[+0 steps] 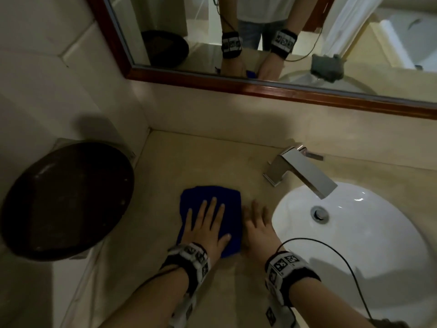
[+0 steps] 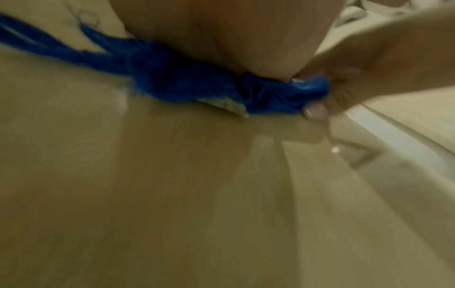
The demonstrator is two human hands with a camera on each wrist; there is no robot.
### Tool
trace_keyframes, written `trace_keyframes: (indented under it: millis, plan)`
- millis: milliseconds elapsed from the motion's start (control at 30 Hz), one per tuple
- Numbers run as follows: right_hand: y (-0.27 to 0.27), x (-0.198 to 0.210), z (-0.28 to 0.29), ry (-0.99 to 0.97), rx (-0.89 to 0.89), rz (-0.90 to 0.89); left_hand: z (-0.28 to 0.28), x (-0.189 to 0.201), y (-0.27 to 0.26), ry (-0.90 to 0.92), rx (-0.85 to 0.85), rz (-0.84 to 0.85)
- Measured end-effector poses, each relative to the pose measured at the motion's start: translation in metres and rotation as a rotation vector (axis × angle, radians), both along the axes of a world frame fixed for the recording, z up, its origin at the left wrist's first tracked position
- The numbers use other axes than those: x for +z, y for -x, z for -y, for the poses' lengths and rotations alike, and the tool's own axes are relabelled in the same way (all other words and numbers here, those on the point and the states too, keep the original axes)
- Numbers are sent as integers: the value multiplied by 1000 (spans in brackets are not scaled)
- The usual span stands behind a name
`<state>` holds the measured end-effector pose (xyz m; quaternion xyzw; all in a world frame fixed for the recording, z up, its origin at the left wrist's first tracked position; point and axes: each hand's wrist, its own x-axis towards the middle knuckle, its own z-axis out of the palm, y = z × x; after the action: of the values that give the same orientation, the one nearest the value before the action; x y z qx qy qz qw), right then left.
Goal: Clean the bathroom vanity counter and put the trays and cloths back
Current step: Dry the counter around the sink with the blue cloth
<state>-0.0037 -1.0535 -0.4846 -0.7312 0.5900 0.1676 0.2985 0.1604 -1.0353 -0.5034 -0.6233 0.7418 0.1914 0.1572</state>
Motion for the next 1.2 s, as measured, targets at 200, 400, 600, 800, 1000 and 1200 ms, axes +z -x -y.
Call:
trace_keyframes:
  millis: [200,400,600,800,1000,1200]
  plan:
    - [6,19,-28,5,2,-14,-107,11,-16,-206,-59,-36]
    - [9,17,-73,5,69,-92,-73,9,-27,-109,-13,17]
    - [17,8,-111,65,86,-110,-89,-5,-3,36,173,2]
    - [13,25,-120,30,80,-140,-213,-2,-24,-63,166,-2]
    - [5,24,-127,-58,25,-82,-171,2,-78,26,162,-48]
    - [2,17,-125,-42,41,-178,-101,-8,-149,-10,376,21]
